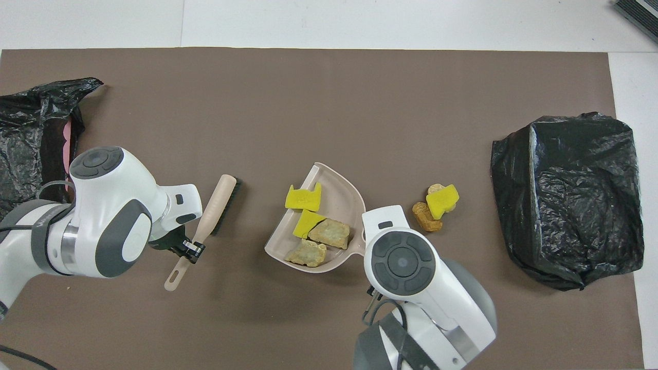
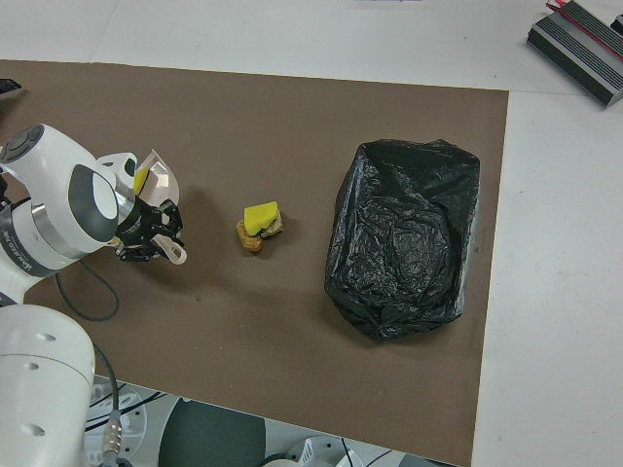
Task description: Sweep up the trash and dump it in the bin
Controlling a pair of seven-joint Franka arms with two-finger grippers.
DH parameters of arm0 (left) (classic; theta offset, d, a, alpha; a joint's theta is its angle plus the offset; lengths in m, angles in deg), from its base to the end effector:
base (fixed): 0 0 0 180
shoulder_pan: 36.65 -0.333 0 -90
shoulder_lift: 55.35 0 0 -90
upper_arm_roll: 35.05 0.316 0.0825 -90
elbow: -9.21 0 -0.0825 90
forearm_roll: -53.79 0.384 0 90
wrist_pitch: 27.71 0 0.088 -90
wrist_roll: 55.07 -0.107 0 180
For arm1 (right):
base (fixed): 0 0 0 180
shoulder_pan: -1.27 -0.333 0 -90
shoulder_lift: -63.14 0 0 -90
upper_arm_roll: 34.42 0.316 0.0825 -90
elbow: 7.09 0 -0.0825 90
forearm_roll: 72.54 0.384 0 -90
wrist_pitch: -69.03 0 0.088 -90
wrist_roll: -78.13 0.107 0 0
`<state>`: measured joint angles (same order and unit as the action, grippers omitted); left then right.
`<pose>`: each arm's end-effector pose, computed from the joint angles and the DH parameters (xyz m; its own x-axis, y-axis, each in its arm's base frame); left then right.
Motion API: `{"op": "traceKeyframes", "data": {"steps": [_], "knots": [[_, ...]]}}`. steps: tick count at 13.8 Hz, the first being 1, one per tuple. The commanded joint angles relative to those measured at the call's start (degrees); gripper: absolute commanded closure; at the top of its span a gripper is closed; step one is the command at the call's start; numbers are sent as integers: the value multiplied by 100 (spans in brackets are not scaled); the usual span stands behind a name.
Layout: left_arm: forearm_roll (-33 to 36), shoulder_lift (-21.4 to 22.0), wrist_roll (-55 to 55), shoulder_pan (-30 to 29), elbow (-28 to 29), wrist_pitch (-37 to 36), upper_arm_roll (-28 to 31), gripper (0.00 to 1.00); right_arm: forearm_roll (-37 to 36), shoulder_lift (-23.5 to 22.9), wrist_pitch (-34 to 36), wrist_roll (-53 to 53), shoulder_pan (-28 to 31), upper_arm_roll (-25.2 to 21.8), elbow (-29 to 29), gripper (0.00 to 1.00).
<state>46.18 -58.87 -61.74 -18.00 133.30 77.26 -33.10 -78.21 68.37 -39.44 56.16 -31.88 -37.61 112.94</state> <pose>0.4727 -0.1530 0.3423 0.8626 -0.3428 -0.3721 -0.3098 -0.9393 0.1471 0.4478 0.2492 0.4532 0.5836 0.8007 -0.1352 0.8105 -0.5846 0.0367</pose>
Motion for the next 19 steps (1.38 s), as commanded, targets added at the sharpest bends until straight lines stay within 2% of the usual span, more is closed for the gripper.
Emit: {"op": "traceKeyframes", "data": {"steps": [1, 5, 8, 11, 14, 18, 19], "knots": [[111, 88, 1199, 524, 63, 111, -19, 100, -171, 189, 335, -796, 947, 28, -461, 100], [111, 193, 3062, 1508, 54, 137, -46, 100, -162, 277, 906, -2202, 2398, 11, -1042, 100], [-116, 316, 4083, 2220, 107, 181, -63, 100, -162, 225, 793, -3370, 3312, -129, -1121, 100], [-618, 606, 4663, 2905, 580, 1065, -54, 100, -258, 171, 531, -4488, 4165, -226, -1210, 100], [-1047, 686, 4841, 2978, 810, 1323, -72, 100, -847, 171, 82, -5323, 4877, -226, -1210, 100], [-1242, 607, 4579, 3066, 942, 1394, -63, 100, -1927, 13, -550, -6221, 5099, -226, -1166, 100], [-1242, 607, 4412, 3057, 942, 1377, -63, 91, -2207, 13, -648, -6414, 5090, -226, -1140, 100]]}}
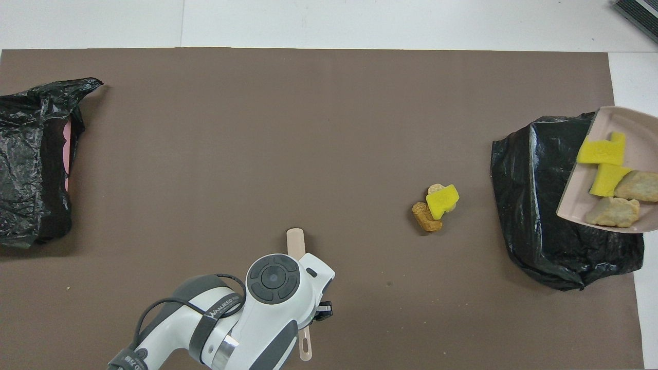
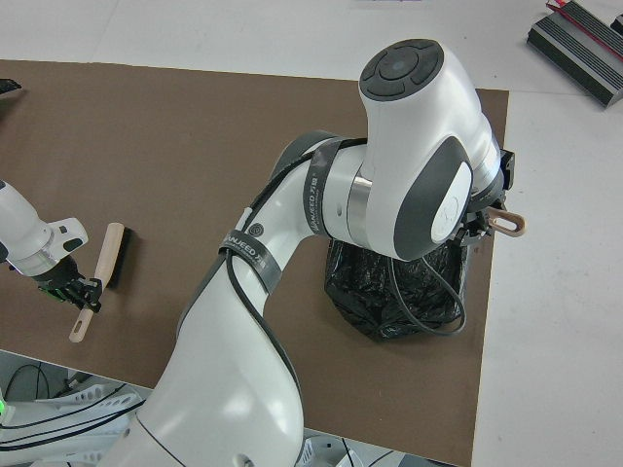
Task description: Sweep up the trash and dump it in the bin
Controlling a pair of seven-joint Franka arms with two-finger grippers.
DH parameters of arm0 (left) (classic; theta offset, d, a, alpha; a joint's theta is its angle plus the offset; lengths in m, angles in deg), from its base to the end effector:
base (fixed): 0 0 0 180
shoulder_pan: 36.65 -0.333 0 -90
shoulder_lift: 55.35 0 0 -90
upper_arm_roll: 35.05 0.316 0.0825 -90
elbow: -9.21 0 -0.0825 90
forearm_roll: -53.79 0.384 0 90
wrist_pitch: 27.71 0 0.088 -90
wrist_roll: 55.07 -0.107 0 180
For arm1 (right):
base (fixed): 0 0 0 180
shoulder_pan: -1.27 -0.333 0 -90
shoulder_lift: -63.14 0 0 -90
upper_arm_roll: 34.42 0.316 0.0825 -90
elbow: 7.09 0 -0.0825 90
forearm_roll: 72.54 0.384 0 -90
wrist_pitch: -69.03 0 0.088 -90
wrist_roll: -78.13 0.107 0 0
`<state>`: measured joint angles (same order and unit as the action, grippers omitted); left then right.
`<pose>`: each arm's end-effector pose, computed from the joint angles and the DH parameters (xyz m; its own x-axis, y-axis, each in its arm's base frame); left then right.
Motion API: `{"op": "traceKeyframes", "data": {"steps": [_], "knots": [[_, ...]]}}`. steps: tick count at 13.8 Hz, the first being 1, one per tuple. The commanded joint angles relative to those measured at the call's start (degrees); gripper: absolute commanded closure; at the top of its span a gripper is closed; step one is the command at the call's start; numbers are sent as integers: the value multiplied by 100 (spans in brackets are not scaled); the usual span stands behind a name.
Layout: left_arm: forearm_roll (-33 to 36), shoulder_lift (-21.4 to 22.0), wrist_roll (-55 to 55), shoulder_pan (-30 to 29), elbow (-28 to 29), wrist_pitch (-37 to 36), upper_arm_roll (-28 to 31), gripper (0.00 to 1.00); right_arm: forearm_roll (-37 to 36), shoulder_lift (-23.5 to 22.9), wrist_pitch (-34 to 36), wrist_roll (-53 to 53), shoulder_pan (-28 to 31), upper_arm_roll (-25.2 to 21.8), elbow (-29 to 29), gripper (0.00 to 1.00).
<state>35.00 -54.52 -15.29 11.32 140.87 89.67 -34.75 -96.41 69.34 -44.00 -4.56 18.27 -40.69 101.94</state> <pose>0.3136 -0.3704 0.3392 0.9362 0.0407 -0.3490 0.0533 -0.9982 0.0267 0.4918 -0.2423 0.5662 0.3995 0.8422 -0.3620 0.9160 -0.3515 0.1933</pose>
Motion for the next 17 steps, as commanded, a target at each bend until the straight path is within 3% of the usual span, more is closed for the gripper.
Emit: {"op": "traceKeyframes", "data": {"steps": [1, 2, 3, 5, 10, 17], "knots": [[-125, 172, -399, 125, 185, 118, 111, 79, -747, -76, -288, -553, 5, 91, 13, 100], [-125, 163, -627, 91, 176, 117, 120, 53, -1055, -49, -411, -677, -30, 117, 92, 100], [-125, 154, -673, 64, 159, 109, 120, 1, -1319, -32, -578, -695, -109, 152, 180, 100], [-125, 137, -734, -119, 54, 3, 146, 0, -1917, -154, -667, -678, -258, 161, 242, 100], [-37, 14, -865, -1208, -508, -365, 164, 0, -2928, -128, -685, -949, -601, 179, 488, 100], [612, -180, -2991, -2562, -1150, -427, 181, 0, -3650, -172, -685, -1170, -751, 179, 339, 100]]}}
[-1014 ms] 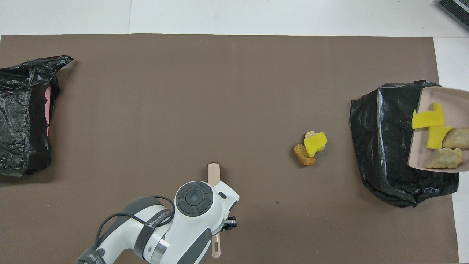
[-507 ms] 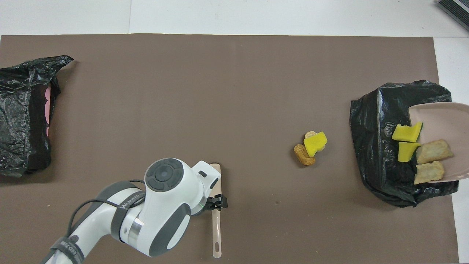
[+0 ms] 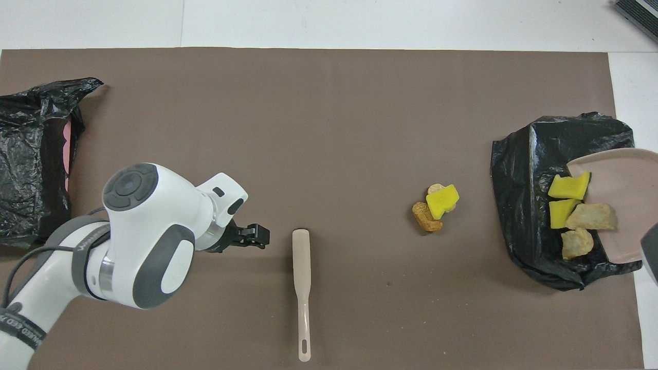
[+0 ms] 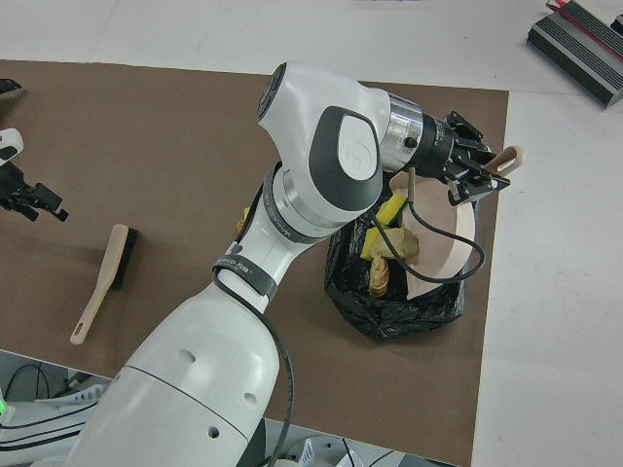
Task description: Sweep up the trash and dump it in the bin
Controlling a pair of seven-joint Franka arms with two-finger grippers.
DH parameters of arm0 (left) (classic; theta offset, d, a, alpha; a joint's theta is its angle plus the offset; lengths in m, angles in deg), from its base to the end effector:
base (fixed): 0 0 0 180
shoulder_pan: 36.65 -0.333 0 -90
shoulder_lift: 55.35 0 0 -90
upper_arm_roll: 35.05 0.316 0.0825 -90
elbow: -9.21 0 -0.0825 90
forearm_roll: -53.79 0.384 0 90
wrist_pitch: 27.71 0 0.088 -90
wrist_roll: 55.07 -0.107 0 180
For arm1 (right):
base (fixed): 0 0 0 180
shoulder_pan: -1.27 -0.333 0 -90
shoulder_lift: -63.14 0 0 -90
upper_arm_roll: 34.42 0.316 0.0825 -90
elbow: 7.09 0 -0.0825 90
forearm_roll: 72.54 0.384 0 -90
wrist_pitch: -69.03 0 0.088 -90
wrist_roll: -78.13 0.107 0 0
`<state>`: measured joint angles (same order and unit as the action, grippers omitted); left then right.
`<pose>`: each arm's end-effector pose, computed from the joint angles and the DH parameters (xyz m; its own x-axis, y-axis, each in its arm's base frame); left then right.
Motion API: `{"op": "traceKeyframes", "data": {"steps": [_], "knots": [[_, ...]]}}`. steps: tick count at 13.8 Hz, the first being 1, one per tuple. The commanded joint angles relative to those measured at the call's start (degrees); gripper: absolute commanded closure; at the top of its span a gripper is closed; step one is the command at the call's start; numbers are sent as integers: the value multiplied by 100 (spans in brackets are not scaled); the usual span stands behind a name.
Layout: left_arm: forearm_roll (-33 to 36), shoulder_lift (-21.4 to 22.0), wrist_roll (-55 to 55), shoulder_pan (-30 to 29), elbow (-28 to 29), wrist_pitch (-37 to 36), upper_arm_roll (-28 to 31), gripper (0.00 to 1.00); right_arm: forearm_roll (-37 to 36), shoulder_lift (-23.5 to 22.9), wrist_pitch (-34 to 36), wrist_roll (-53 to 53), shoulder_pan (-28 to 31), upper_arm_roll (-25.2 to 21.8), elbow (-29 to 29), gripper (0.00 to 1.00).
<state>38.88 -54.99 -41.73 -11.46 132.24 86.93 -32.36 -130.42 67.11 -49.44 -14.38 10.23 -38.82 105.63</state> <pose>0.4759 -0.2140 0.3952 0.9790 -0.0513 -0.1975 -0.0160 -0.9842 0.1761 0.5376 -0.1741 0.5408 -0.1842 0.5758 -0.7966 0.9753 0.2075 -0.0756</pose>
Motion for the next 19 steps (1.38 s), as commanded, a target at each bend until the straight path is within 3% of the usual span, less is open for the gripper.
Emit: {"op": "traceKeyframes", "data": {"steps": [1, 7, 10, 14, 19], "knots": [[356, -185, -506, -469, -305, -110, -58, 0, -319, 60, -115, -144, 45, -9, -109, 100], [788, -494, -1939, -1682, -1051, -83, -58, 0, -478, 174, 79, -530, 45, 52, -566, 100], [814, -450, -2158, -2053, -1473, -293, -49, 0, -268, 166, 1190, -514, 45, 490, -1100, 100], [1350, -450, -2283, -2062, -2535, -1442, 3, 0, 1040, 174, 2511, 599, 44, 1150, -1560, 100], [1404, -318, -2213, -2194, -3398, -2674, 4, 0, 3024, 332, 3233, 2778, 18, 1624, -1481, 100]]}}
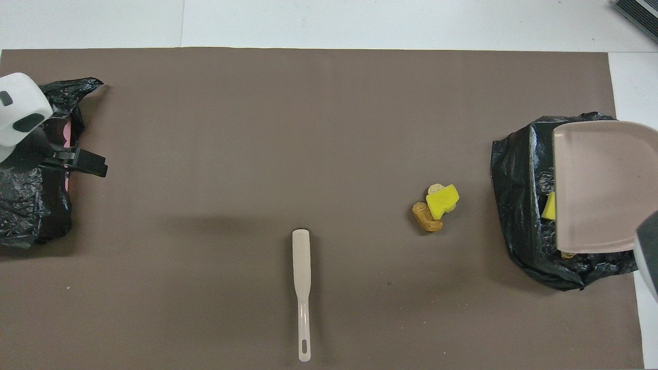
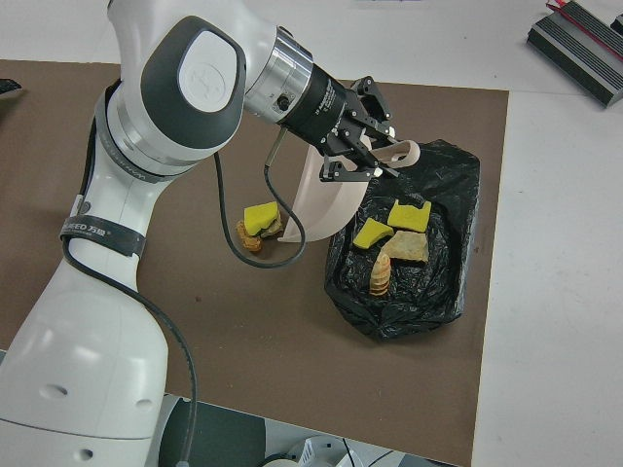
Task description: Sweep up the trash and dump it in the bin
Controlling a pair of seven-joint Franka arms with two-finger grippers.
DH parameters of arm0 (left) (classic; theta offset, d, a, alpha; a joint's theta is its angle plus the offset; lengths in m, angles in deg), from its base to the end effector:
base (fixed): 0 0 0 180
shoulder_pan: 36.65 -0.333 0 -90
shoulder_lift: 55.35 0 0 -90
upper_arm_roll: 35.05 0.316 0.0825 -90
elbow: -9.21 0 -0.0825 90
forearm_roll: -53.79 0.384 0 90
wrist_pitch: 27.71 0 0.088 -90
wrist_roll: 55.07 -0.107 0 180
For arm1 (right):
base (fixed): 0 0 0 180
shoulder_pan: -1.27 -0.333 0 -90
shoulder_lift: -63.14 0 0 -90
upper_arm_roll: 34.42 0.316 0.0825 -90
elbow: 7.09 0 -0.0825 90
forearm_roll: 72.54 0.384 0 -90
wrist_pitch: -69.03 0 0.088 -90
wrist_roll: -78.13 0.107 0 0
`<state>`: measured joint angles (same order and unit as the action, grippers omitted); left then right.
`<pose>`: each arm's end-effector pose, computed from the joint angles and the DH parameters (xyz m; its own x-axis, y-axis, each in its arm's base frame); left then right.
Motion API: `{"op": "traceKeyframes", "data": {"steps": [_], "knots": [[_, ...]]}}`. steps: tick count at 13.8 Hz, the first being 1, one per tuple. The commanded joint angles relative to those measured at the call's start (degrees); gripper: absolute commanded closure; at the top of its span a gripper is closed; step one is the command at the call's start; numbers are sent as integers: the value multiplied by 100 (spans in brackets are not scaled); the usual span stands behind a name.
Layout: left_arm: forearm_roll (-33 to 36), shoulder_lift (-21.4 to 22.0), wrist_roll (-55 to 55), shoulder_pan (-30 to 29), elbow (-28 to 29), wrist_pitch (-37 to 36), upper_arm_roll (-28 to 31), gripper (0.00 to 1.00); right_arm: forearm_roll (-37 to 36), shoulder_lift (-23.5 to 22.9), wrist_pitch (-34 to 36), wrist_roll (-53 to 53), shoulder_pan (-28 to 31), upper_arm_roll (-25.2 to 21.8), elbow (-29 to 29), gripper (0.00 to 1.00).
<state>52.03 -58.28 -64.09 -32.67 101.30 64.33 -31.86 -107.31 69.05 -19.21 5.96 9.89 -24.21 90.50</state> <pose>0.5705 -0.0118 0.5816 0.9845 -0.1692 -0.0469 -0.1676 -0.9852 0.0355 0.5196 -0.0431 0.6348 0.2682 0.7738 -0.5739 0.9625 -0.2402 0.1260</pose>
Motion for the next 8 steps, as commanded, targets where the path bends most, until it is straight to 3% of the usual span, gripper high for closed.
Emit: {"op": "traceKeyframes", "data": {"steps": [1, 5, 8], "knots": [[80, 55, 75, -46, -366, -555, -46, 0, 961, 155, 333, 1436, -96, 287, 58, 100], [71, 328, 84, -28, -297, -618, -117, 0, 1884, -142, 344, 4993, -1202, 367, 32, 100], [63, 328, 75, -72, -305, -609, -108, 0, 2350, -730, 3, 7176, -1880, 367, -178, 100]]}}
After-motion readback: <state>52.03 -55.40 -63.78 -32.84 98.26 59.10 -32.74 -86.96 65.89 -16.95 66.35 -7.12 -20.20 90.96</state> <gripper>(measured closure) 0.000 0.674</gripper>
